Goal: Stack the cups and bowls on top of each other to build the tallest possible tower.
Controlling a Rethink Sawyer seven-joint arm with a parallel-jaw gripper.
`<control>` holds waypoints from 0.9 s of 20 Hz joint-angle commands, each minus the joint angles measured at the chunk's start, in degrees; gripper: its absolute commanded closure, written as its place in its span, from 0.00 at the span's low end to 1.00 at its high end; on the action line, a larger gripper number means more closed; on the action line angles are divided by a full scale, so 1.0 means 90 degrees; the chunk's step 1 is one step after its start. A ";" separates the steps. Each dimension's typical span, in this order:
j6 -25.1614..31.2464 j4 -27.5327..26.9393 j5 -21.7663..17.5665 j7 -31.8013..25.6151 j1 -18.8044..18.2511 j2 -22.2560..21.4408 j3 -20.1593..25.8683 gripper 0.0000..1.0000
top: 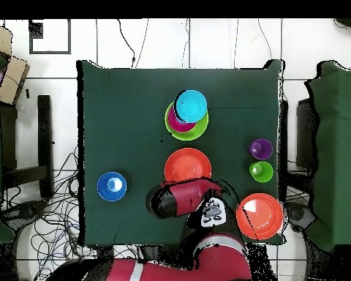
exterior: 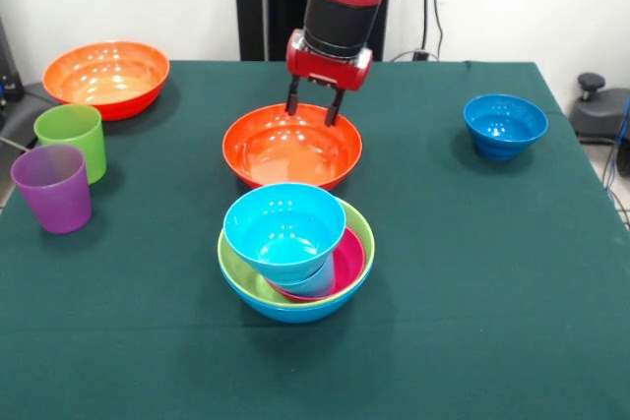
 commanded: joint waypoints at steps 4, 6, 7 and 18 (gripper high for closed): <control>0.0744 0.0134 0.0249 -0.0239 -0.0145 -0.0481 0.1221 0.00; 0.0821 0.0046 0.0300 -0.0203 -0.0140 -0.0477 0.1273 0.00; 0.0874 0.0020 0.0317 -0.0220 -0.0151 -0.0505 0.1302 0.00; 0.1350 -0.0169 0.0442 -0.0322 -0.0286 -0.0578 0.1563 0.00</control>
